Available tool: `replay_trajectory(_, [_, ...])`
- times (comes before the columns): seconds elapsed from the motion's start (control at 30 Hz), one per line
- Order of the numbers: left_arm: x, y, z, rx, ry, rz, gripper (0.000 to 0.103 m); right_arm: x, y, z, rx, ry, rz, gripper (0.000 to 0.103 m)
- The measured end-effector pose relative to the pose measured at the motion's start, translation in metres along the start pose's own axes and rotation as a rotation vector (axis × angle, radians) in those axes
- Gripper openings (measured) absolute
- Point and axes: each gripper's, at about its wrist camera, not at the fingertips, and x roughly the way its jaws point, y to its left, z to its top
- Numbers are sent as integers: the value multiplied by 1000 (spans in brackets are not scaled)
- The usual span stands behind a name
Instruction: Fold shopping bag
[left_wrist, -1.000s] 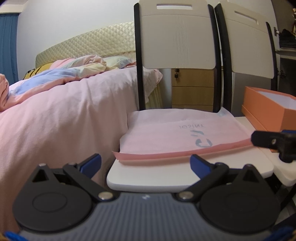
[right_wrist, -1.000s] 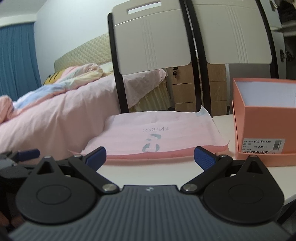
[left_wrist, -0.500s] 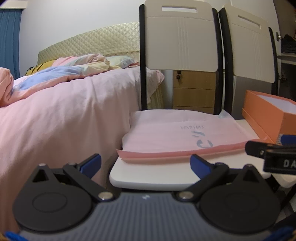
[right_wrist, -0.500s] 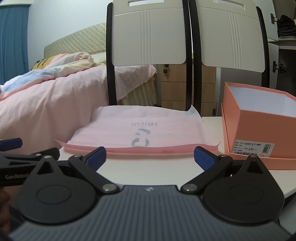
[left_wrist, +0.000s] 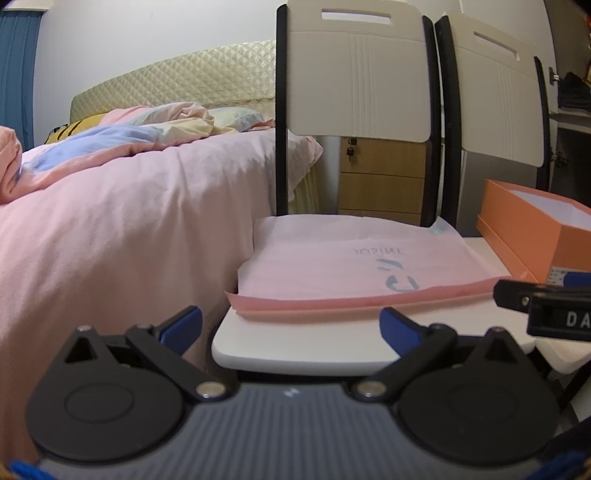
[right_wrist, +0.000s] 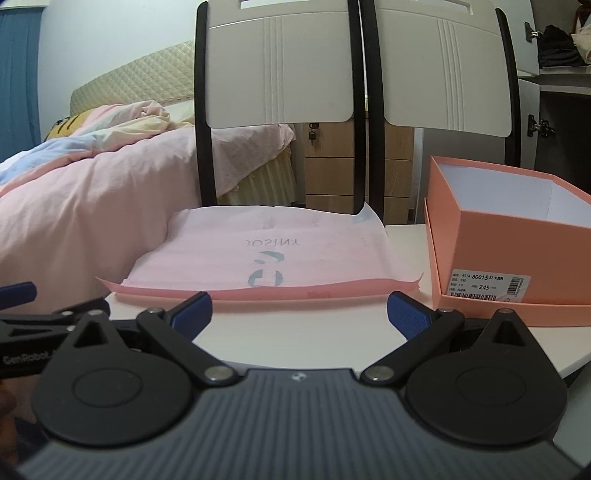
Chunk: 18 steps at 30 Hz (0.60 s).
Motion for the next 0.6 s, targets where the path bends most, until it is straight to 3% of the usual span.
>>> replay_trajectory(0.27, [2,-3,-2,17,-2,14,103,1,-2,-2,-5,8,5,103])
replay_trajectory(0.6, [-2,-3,-5,10,-33,-23,103,-2,-6,-1,13,-13,12,103])
